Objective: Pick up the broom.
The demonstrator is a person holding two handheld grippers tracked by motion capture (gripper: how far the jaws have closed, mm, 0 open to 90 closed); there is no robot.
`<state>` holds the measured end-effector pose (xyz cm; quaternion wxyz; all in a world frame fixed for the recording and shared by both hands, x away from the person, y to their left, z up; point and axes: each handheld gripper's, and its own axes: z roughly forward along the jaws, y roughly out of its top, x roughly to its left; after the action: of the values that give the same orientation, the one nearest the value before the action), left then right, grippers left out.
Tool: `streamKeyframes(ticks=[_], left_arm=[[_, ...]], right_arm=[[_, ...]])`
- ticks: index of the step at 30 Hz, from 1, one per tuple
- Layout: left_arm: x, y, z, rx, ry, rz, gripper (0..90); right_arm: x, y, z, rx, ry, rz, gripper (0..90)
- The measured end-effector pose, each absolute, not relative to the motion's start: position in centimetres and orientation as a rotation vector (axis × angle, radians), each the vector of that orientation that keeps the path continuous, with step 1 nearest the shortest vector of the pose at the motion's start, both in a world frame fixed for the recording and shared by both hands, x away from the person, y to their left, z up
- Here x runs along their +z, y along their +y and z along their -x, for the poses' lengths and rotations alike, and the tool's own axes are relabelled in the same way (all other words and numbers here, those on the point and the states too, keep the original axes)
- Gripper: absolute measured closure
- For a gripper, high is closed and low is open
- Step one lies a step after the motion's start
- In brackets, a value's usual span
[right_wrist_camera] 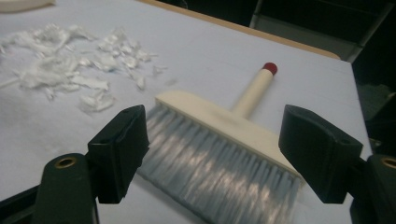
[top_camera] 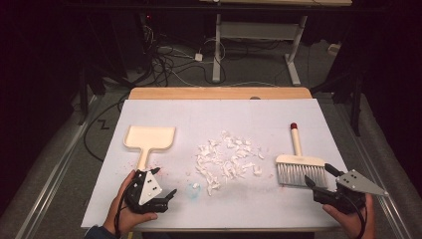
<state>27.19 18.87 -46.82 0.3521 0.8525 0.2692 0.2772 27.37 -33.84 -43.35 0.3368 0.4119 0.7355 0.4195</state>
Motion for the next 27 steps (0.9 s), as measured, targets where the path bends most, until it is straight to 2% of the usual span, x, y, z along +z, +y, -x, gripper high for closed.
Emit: streamKeyframes(ticks=[16,27], left_arm=[[-47.2,19.3,-26.8,0.702,0.721,-2.221,15.9],[-47.2,18.8,-26.6,0.696,0.699,-2.231,16.0]], right_arm=[[-42.3,-32.7,-29.7,1.053,1.895,-1.084,22.2],[-41.4,-32.1,-35.2,0.942,1.939,-1.208,24.8]])
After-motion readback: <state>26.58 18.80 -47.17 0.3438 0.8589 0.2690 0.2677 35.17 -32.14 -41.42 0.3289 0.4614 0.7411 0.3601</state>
